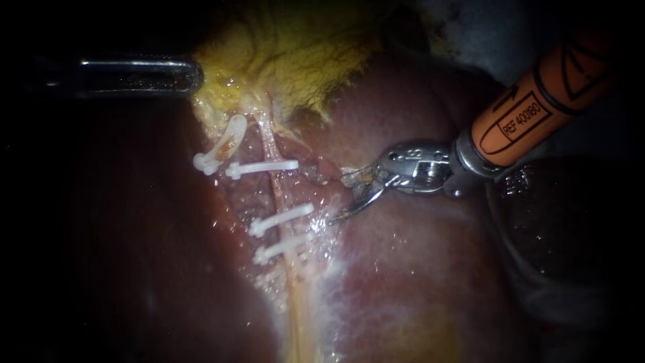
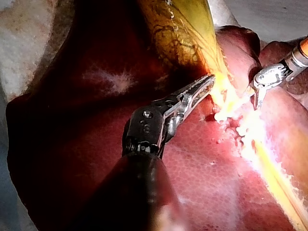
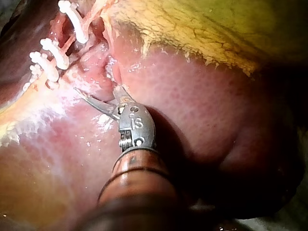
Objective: Go to the cutting position right tube
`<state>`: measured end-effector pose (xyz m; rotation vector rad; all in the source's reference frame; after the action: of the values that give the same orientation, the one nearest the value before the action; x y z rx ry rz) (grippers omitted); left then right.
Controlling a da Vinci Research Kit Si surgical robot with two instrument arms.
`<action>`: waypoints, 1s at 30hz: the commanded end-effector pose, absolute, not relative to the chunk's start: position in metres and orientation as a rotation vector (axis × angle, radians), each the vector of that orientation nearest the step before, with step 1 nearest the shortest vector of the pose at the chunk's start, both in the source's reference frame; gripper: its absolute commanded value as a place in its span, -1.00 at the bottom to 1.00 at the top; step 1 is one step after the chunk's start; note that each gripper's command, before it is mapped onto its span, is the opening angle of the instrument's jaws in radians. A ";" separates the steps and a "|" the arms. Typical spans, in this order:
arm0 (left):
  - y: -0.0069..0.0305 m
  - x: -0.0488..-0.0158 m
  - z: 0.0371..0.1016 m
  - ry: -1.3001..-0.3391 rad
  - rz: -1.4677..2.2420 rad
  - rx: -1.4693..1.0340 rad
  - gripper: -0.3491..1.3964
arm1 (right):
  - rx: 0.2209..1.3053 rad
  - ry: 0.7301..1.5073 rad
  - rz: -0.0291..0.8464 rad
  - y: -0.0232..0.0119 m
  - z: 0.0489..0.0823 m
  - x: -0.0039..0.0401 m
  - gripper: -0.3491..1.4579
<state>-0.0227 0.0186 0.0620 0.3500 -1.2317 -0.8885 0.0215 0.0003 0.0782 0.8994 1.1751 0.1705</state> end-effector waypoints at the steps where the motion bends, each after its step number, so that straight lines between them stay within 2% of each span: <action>1: 0.0186 -0.0227 0.0621 -1.232 -0.888 0.350 -1.00 | 0.900 1.175 0.171 0.0003 0.0780 0.0214 0.60; 7: 0.0185 -0.0227 0.0623 -1.232 -0.888 0.349 -1.00 | 0.930 1.170 0.189 0.0011 0.0749 0.0201 0.60; 16: 0.0185 -0.0228 0.0625 -1.232 -0.887 0.348 -1.00 | 1.009 1.126 0.309 0.0020 0.0691 0.0197 0.65; 20: 0.0185 -0.0228 0.0625 -1.232 -0.887 0.348 -1.00 | 1.042 1.098 0.354 0.0021 0.0682 0.0202 0.65; 26: 0.0184 -0.0228 0.0626 -1.232 -0.887 0.347 -1.00 | 1.057 0.994 0.392 0.0018 0.0683 0.0209 0.61; 30: 0.0184 -0.0229 0.0626 -1.232 -0.887 0.347 -1.00 | 1.064 0.957 0.412 0.0019 0.0685 0.0215 0.61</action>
<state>-0.0229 0.0184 0.0626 0.3467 -1.2319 -0.8873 0.0217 0.0020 0.0684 1.0737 0.9460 0.4181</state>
